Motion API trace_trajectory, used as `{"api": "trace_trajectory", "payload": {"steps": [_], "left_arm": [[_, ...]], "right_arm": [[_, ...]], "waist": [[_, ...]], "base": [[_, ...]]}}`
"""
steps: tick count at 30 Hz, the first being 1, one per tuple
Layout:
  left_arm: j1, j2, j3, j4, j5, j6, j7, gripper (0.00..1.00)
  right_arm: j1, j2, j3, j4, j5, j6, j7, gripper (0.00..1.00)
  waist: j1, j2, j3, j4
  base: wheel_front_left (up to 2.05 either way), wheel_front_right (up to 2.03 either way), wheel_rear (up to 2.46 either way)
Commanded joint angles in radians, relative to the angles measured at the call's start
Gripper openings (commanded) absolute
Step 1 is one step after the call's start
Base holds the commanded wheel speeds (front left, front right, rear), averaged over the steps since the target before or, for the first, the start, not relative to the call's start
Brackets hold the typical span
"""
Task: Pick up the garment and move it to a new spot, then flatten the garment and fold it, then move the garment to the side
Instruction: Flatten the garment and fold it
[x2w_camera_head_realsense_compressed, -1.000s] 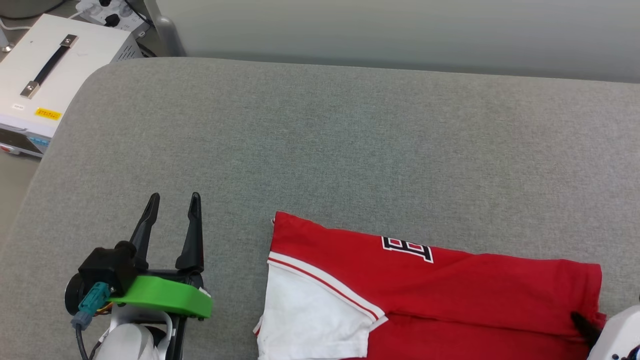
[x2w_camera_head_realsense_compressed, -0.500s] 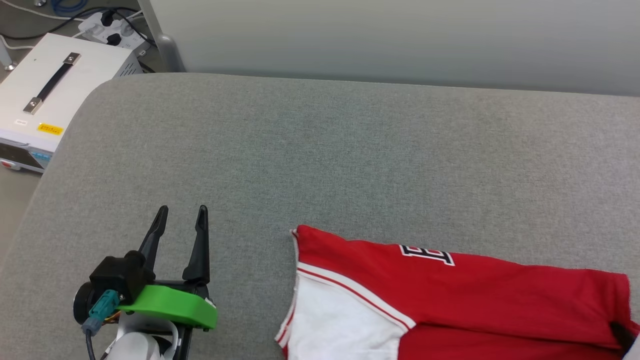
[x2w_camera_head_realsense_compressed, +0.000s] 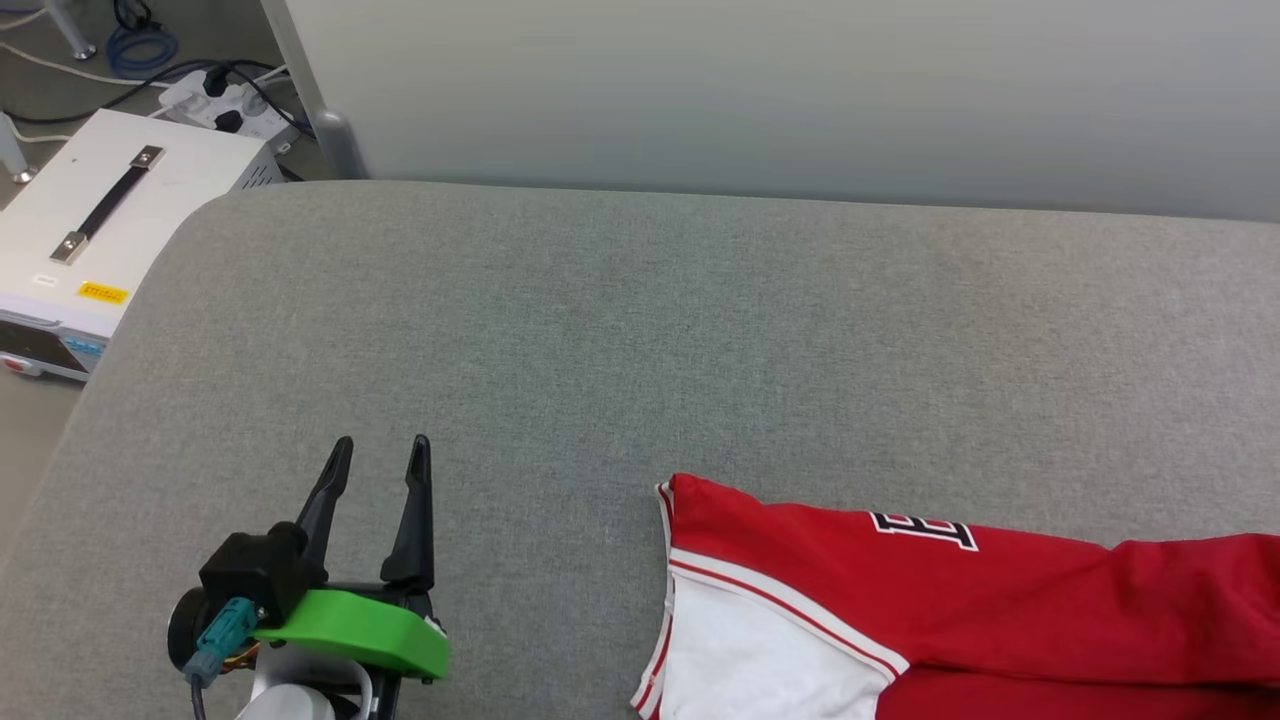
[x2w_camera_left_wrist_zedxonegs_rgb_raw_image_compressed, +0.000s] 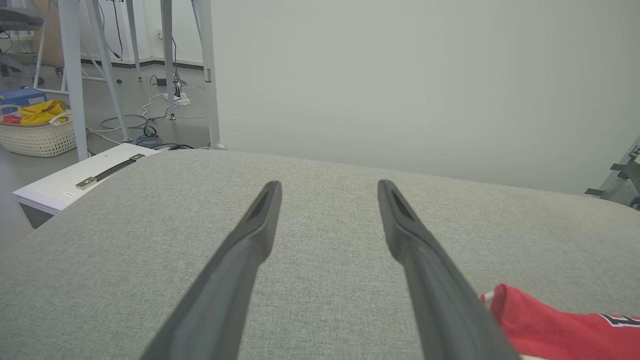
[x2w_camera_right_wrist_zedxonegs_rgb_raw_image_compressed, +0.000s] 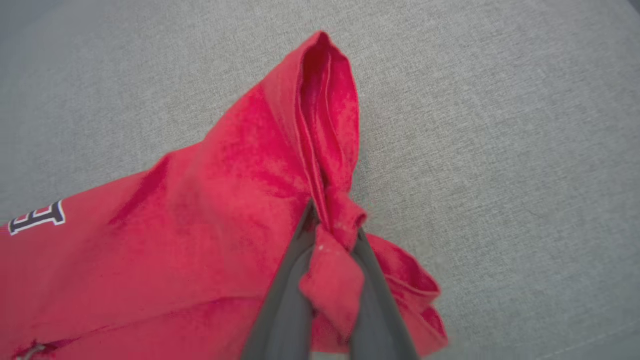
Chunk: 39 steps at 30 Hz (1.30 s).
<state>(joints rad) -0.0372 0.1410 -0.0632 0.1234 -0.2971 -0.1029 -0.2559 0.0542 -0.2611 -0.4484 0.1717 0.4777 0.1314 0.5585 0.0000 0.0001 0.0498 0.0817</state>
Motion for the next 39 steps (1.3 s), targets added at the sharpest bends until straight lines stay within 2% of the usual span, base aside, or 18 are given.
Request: {"api": "trace_trajectory", "payload": {"steps": [1, 11, 19, 25, 31, 39], "left_arm": [[0.019, -0.01, 0.0, 0.004, 0.008, -0.008, -0.006, 1.0], [0.035, -0.032, 0.01, 0.005, 0.014, -0.015, -0.006, 1.0], [0.031, -0.043, 0.016, 0.011, 0.018, -0.02, -0.006, 1.0], [0.026, -0.046, 0.021, 0.02, 0.02, -0.023, -0.006, 1.0], [0.019, -0.05, 0.015, 0.029, 0.023, -0.025, -0.006, 1.0], [0.01, -0.053, 0.016, 0.036, 0.023, -0.026, -0.006, 1.0]], "right_arm": [[0.029, 0.016, 0.012, -0.034, 0.006, -0.001, 0.023, 0.0], [0.113, 0.147, 0.13, -0.288, 0.066, -0.001, 0.163, 0.0], [0.071, 0.207, 0.28, -0.358, 0.119, -0.001, 0.197, 0.0], [0.007, 0.21, 0.445, -0.3, 0.201, -0.001, 0.144, 0.0], [-0.057, 0.211, 0.602, -0.197, 0.219, -0.001, 0.076, 0.0], [-0.127, 0.211, 0.689, -0.03, 0.169, -0.001, 0.014, 0.0]], "waist": [[0.0, -0.0001, -0.015, 0.001], [0.0, -0.0001, -0.04, 0.011], [0.0, -0.0001, -0.038, 0.021], [0.0, -0.0001, -0.04, 0.035], [0.0, -0.0001, -0.041, 0.063], [0.0, -0.0001, -0.033, 0.104]], "base": [[0.0, 0.0, 0.0], [0.0, 0.0, 0.0], [0.0, 0.0, 0.0], [0.0, 0.0, 0.0], [0.0, 0.0, 0.0], [0.0, 0.0, 0.0]]}}
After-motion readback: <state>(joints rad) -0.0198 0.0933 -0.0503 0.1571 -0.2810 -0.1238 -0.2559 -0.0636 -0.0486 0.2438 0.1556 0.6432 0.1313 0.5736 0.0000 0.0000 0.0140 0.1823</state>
